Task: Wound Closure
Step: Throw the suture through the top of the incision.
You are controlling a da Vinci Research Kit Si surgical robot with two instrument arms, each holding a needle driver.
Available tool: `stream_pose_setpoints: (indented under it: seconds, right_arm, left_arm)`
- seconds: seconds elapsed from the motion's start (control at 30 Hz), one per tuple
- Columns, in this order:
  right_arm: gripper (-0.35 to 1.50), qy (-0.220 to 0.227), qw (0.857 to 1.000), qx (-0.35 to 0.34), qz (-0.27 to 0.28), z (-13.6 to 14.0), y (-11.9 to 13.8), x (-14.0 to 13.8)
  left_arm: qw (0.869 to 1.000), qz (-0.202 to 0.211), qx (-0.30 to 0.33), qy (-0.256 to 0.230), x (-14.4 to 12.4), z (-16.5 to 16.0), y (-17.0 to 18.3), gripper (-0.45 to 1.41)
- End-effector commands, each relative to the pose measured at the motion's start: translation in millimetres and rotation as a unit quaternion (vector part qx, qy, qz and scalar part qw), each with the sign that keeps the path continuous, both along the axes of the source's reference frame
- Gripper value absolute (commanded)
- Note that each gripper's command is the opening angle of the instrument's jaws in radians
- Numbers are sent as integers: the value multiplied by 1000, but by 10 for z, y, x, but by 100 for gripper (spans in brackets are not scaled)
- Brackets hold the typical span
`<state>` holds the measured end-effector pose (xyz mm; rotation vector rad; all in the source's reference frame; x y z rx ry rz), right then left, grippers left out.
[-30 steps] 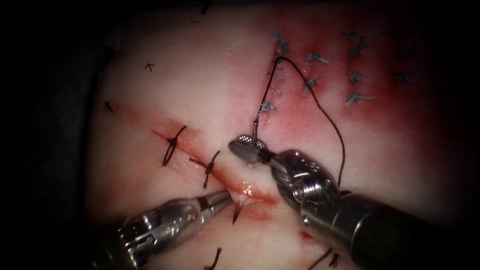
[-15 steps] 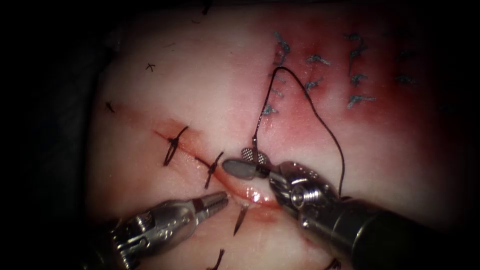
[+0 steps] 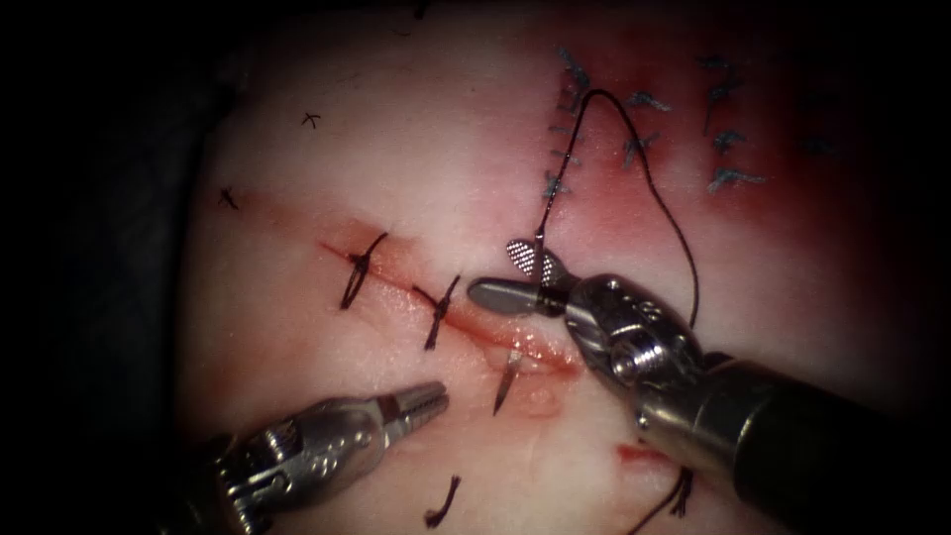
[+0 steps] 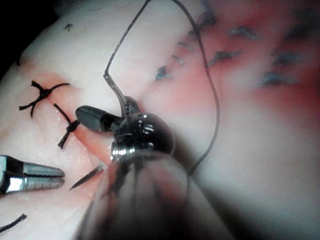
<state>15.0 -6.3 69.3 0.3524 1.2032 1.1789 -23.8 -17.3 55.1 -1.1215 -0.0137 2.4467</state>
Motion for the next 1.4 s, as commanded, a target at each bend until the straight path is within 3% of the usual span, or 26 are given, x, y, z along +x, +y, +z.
stream_pose_setpoints:
  seconds: [0.03, 0.17, 0.37, 0.5, 0.53, 0.57, 0.6, 0.73, 0.87, 1.23, 1.4]
  right_arm:
    - [130, -1, 1000, -1, -1, 0, 7, 3]
    - [117, 0, 1000, -15, -7, -13, 18, 4]
    - [113, -6, 999, -41, -10, -25, 38, -1]
    - [91, -10, 999, -48, -15, -28, 41, -1]
    - [6, -19, 998, -53, -13, -29, 38, -2]
    - [6, -19, 998, -53, -13, -29, 38, -2]
    - [-35, -27, 998, -53, -10, -28, 35, -3]
    - [-35, -80, 995, -59, -33, -21, 32, -10]
    - [-35, -96, 993, -59, -44, -12, 26, -17]
    - [-35, -10, 999, 20, -43, -1, -6, 5]
    - [-35, 6, 999, 35, -39, 2, -12, 11]
  left_arm:
    - [1000, -1, -1, 0, -7, 7, 3, 12]
    - [1000, -1, -2, 1, -9, 8, 1, 12]
    - [1000, -1, -4, 2, -9, 11, 0, 12]
    - [1000, -1, -4, 2, -9, 11, 0, 12]
    - [1000, -1, -4, 2, -9, 11, -1, 12]
    - [1000, -1, -4, 2, -9, 11, -1, 12]
    - [1000, -1, -4, 2, -9, 11, -1, 12]
    - [1000, 0, -4, 1, -6, 10, -2, 12]
    - [1000, 1, -3, 0, -4, 9, -1, 12]
    - [1000, -2, -2, 1, -10, 10, 5, 12]
    - [1000, 0, -1, 0, -7, 10, 5, 12]
